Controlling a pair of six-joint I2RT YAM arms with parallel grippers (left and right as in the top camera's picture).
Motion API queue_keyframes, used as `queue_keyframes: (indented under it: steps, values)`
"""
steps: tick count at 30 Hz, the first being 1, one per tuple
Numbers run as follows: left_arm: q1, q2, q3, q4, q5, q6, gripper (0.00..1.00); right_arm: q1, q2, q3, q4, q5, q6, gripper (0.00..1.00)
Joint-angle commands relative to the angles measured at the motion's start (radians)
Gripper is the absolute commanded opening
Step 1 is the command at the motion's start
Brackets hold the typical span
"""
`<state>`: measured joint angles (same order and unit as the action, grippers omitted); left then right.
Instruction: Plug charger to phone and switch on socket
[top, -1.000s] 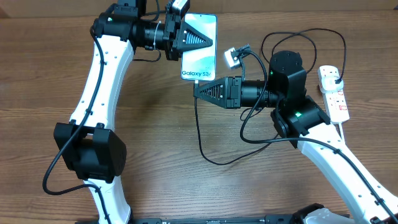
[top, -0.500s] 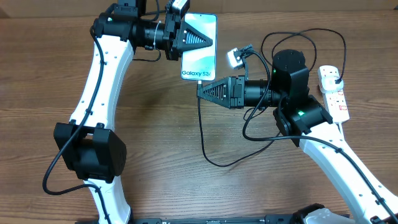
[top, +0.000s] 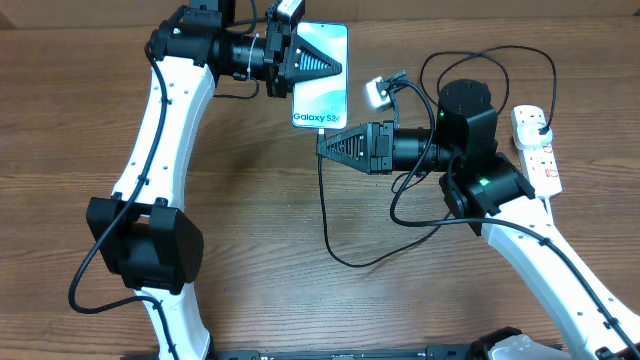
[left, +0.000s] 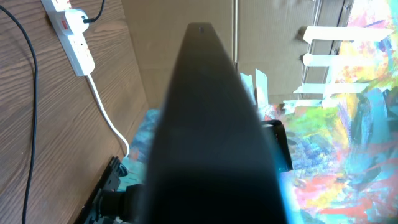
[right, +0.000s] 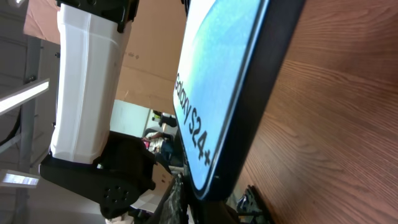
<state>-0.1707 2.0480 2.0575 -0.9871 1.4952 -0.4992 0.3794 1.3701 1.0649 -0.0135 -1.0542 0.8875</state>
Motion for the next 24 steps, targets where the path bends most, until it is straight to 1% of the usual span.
queue_keyframes:
  steps: [1,6,24]
  values:
    - [-0.002,-0.011,0.013,0.0,0.022,-0.006,0.04,-0.001,0.001,0.014,0.016,0.007,0.003,0.04]
    - [-0.005,-0.011,0.013,0.0,0.051,-0.006,0.04,-0.001,0.001,0.014,0.016,0.025,0.003,0.04]
    - [-0.021,-0.011,0.013,-0.003,0.039,-0.033,0.04,-0.001,0.001,0.014,0.016,0.031,0.003,0.04]
